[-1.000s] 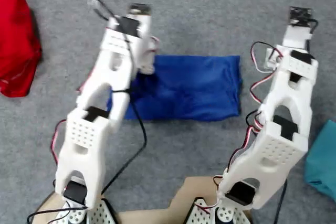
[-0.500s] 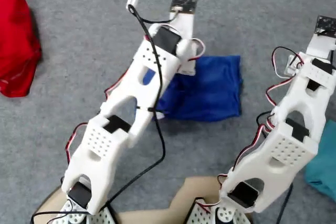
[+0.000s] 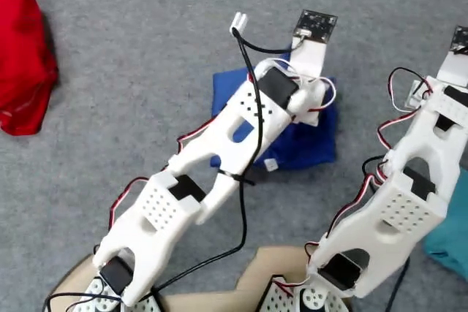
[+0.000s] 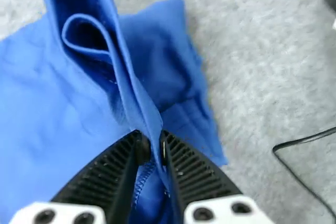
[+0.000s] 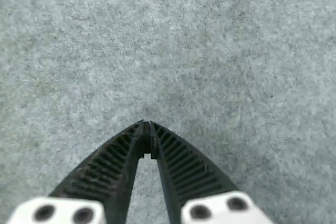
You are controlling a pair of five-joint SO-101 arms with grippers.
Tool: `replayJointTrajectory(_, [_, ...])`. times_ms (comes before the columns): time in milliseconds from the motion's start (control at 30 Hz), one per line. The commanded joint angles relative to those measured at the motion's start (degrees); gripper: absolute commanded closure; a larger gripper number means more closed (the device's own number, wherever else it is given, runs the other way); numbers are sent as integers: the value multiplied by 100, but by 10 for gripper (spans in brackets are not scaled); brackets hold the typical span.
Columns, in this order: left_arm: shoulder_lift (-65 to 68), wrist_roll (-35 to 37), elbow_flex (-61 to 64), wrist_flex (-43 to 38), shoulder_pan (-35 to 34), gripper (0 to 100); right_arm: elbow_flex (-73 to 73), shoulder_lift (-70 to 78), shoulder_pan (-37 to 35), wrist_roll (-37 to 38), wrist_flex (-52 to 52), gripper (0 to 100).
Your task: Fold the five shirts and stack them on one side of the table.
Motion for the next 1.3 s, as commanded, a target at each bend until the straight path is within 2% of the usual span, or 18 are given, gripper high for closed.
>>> replayJointTrajectory(0, [13, 35, -281, -501, 105, 979, -374, -22, 84, 44, -97, 990])
replayJointTrajectory(167, [251, 35, -281, -870, 273, 979, -374, -22, 92, 44, -97, 990])
replayJointTrajectory(633, [418, 44, -281, -1275, 360, 976, -374, -22, 84, 44, -97, 990])
replayJointTrajectory(800, [418, 255, -264, -1231, 431, 812, -374, -22, 84, 44, -105, 990])
replayJointTrajectory(867, [418, 510, -273, -1248, 404, 793, -374, -22, 84, 44, -105, 990])
replayJointTrajectory(1000, [409, 554, -281, -1266, 404, 788, -365, -22, 84, 44, -105, 990])
replayJointTrajectory(1133, [374, 571, -281, -1266, 105, 794, -365, -22, 75, 44, -105, 990])
replayJointTrajectory(1267, [418, 598, -229, -1213, -545, 806, -356, -22, 66, 44, -88, 990])
